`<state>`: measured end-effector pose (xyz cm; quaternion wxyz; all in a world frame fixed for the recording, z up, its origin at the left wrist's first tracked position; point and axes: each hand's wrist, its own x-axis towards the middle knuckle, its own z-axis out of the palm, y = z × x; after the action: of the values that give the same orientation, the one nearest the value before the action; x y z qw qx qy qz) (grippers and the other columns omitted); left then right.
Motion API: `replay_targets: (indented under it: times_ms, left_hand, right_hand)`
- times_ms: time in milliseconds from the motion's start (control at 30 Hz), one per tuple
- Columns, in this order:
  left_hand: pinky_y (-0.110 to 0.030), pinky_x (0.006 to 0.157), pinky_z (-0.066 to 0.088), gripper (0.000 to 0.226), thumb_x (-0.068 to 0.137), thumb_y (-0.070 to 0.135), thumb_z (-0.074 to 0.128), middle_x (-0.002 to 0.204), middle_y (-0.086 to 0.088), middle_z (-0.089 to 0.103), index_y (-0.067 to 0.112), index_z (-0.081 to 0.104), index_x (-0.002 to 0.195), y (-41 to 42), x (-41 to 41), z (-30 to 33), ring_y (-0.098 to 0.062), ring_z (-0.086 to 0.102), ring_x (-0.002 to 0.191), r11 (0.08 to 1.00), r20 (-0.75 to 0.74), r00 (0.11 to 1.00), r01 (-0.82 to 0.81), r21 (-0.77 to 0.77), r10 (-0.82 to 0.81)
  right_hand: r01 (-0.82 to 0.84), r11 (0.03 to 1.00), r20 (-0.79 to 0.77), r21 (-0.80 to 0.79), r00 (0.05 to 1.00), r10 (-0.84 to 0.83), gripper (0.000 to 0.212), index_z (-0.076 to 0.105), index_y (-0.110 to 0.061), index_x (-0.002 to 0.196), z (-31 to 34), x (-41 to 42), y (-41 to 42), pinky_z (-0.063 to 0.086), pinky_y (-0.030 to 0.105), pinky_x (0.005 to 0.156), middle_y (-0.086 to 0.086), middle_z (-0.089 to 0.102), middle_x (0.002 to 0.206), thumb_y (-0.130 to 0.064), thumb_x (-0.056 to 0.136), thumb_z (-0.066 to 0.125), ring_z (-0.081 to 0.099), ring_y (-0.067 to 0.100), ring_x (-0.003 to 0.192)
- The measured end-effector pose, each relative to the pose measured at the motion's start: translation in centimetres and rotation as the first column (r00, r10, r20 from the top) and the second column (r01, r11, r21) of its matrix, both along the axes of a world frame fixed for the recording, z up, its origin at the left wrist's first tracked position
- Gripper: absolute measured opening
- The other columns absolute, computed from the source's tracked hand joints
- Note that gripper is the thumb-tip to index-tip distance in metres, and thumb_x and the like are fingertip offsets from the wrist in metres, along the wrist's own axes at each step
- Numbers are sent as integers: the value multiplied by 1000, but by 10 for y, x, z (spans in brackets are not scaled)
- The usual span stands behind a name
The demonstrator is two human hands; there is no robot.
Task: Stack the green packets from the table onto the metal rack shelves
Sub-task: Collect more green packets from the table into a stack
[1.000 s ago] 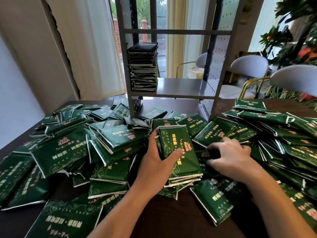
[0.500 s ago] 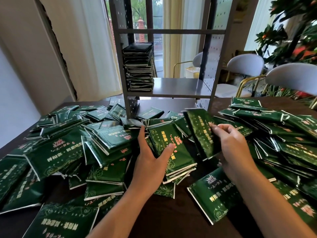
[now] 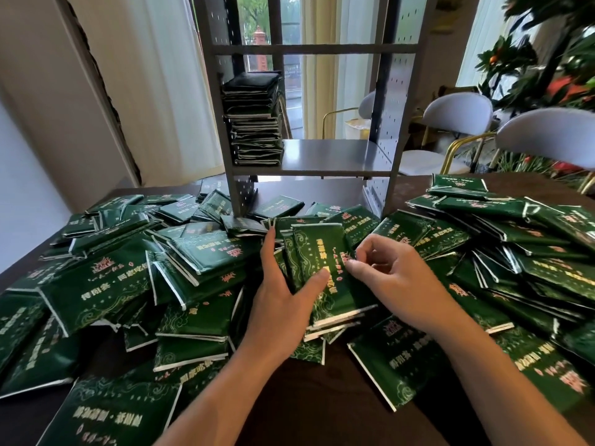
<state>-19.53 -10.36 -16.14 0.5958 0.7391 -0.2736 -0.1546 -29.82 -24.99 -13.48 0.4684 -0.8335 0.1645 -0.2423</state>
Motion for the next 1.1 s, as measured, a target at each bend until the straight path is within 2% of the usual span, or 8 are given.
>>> replay_targets:
  times_ms: [100,200,267,600,700,833,967,1100]
  left_hand:
    - [-23,97,29,88,95,30,67,83,64,40,51,6,154,1,0,0,42,39,80,999,-21,999,-32,-19,32]
    - [-30,106,31,83,94,33,66,107,51,43,52,9,153,2,-1,0,28,45,100,995,-25,998,-64,-79,62]
    - [-31,106,35,82,93,34,66,109,43,54,51,12,152,2,0,-1,20,52,104,991,-25,997,-72,-108,70]
    - [-44,112,42,76,95,27,65,129,15,60,40,19,154,1,-1,4,-6,58,117,946,-110,979,-196,-258,173]
    - [-46,110,44,74,96,26,64,123,16,63,39,21,153,0,-1,3,-5,61,113,944,-111,979,-197,-264,174]
    - [-41,107,45,74,97,26,64,111,24,67,41,19,154,0,-1,1,6,63,104,944,-89,977,-211,-253,194]
    - [-29,93,44,75,99,29,59,102,22,69,40,11,155,1,-2,6,10,64,90,922,-106,959,-280,-266,261]
    - [-20,83,42,74,100,28,58,105,23,63,40,9,155,3,-5,10,19,60,81,916,-113,953,-303,-264,283]
  right_hand:
    - [-183,979,-278,90,939,201,7,63,-15,93,11,-14,-14,50,25,65,-1,64,81,-8,93,60,61,7,69]
    - [-362,932,-607,-15,744,279,34,57,-33,105,18,-26,-18,52,35,70,-3,64,99,-27,77,77,61,9,82]
    - [-416,905,-723,-89,652,228,58,48,-38,113,20,-28,-12,48,22,79,-15,53,110,-37,71,88,53,2,95]
    - [-23,891,-538,-454,804,-253,40,54,-31,112,-2,-11,-12,53,38,87,-7,66,106,-59,87,67,63,20,98]
    - [-87,966,-592,-243,803,-76,54,51,-32,128,2,-13,-16,55,33,84,-11,62,100,-41,82,77,64,14,93]
    - [81,997,-373,-3,925,-76,35,59,-29,109,7,-12,-18,61,40,70,8,66,94,-7,85,71,69,23,80]
    - [135,824,-40,550,990,-135,32,65,-22,109,13,-12,-18,57,40,69,12,62,96,-1,86,71,66,25,80]
    - [211,701,22,681,951,-307,28,65,-14,111,13,-6,-15,52,29,55,2,62,79,4,88,63,62,16,67]
